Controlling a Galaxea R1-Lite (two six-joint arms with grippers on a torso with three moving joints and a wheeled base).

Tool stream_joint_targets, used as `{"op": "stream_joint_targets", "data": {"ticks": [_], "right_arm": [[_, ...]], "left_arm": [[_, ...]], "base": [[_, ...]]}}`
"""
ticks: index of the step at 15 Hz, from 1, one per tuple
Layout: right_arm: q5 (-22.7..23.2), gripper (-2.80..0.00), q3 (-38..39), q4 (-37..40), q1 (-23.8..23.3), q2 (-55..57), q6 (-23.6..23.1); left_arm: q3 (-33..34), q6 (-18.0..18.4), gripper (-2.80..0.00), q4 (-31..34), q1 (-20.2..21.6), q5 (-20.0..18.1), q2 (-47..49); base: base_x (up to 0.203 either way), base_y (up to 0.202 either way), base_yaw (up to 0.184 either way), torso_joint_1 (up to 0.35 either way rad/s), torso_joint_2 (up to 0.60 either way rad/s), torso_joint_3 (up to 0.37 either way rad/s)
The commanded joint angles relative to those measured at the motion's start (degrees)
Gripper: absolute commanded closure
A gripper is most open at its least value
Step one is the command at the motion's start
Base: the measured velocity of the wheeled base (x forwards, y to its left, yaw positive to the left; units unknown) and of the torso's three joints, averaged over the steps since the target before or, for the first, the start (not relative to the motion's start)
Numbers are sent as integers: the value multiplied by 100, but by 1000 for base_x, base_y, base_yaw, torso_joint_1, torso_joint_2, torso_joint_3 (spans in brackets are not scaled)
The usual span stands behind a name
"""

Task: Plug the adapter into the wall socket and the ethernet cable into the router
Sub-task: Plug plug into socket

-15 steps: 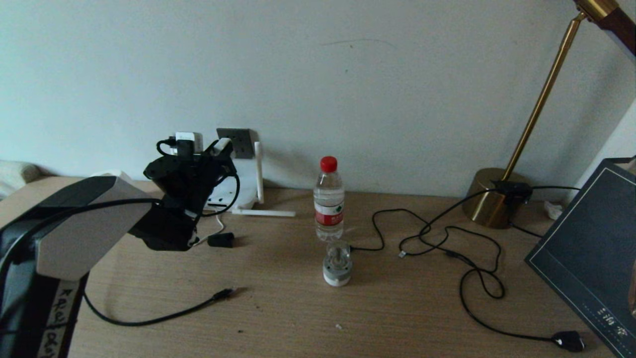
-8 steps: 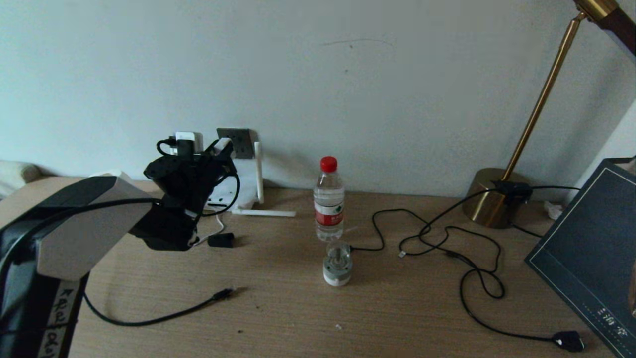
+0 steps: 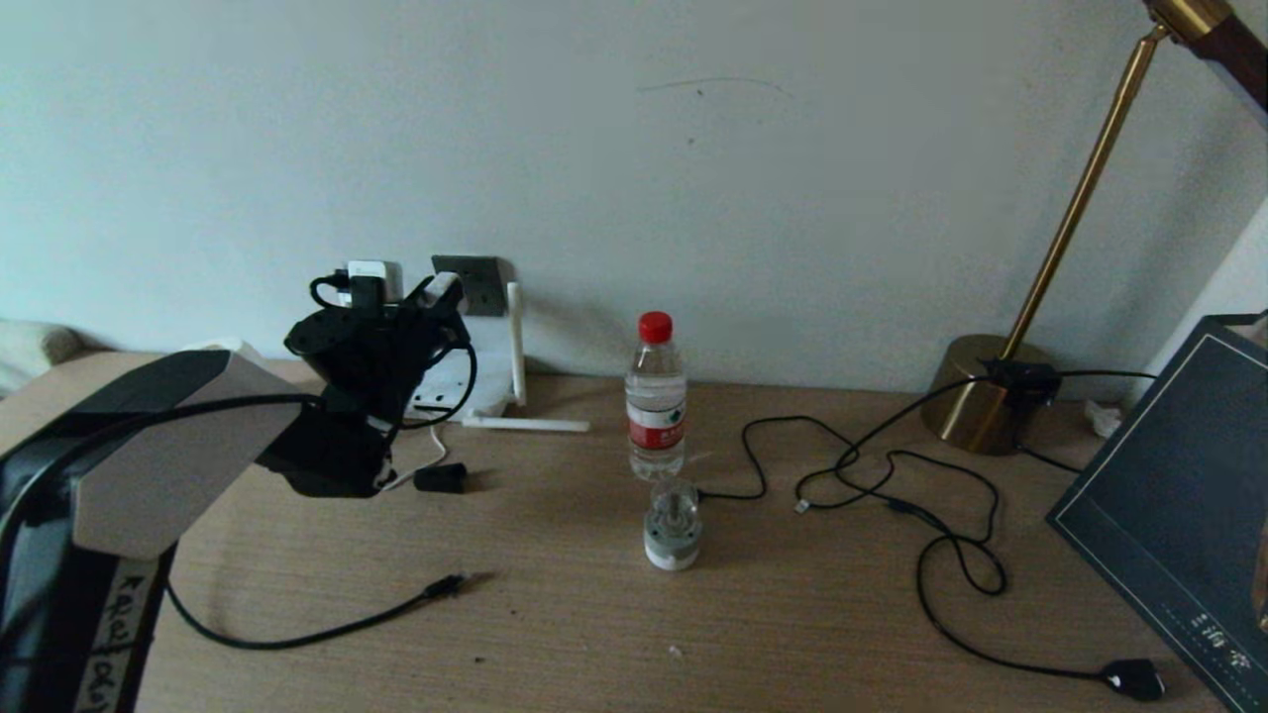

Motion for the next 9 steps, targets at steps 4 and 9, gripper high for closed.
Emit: {"op": "stream_joint_targets", "data": {"ticks": [4,9], "right_arm": [[0,-280,0,1,0,-2,0],[0,-280,0,1,0,-2,0]], "left_arm": [[-7,1,0,-37,0,-6,39],[-250,1,0,-6,8,-6,169]], "base": [[0,0,0,0,0,0],[0,0,0,0,0,0]]}}
